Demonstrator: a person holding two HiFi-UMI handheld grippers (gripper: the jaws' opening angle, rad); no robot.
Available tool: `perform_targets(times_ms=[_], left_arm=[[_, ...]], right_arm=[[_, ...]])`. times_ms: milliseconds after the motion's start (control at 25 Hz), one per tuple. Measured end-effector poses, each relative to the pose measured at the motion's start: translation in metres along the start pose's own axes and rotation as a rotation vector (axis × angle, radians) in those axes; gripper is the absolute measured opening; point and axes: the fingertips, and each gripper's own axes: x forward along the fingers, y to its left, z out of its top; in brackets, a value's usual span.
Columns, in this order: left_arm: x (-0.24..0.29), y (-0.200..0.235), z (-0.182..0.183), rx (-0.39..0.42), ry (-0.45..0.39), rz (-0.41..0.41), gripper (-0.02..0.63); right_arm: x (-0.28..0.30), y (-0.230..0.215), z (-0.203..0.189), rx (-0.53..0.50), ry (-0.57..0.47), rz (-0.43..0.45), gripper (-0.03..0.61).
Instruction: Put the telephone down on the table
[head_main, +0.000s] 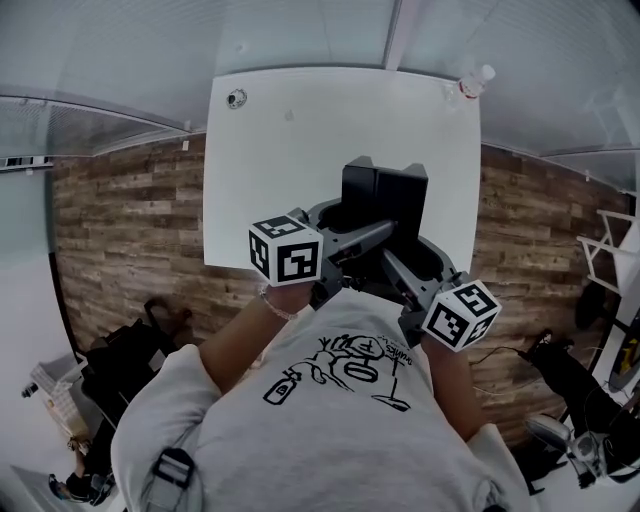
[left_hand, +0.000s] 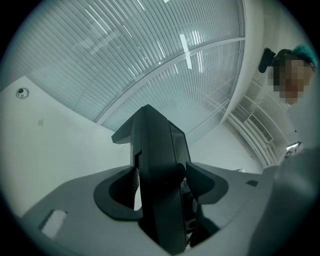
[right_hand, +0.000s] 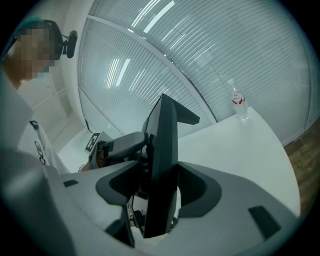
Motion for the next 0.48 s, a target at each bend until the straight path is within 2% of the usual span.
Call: perform_targets(times_ms=[320,480], left_arm=[[0.011,0.019,-0.014,-0.008,0.025,0.0,0.298],[0.015,0.037,-0.02,-0.042,0.021,-0.01,0.298]], right_arm=[[0.006,-0.019,-0.015,0.023,0.007,-0.016,0.222],[0.017,-0.031,-0.022,0.021,0.016,-0.026,0.222]])
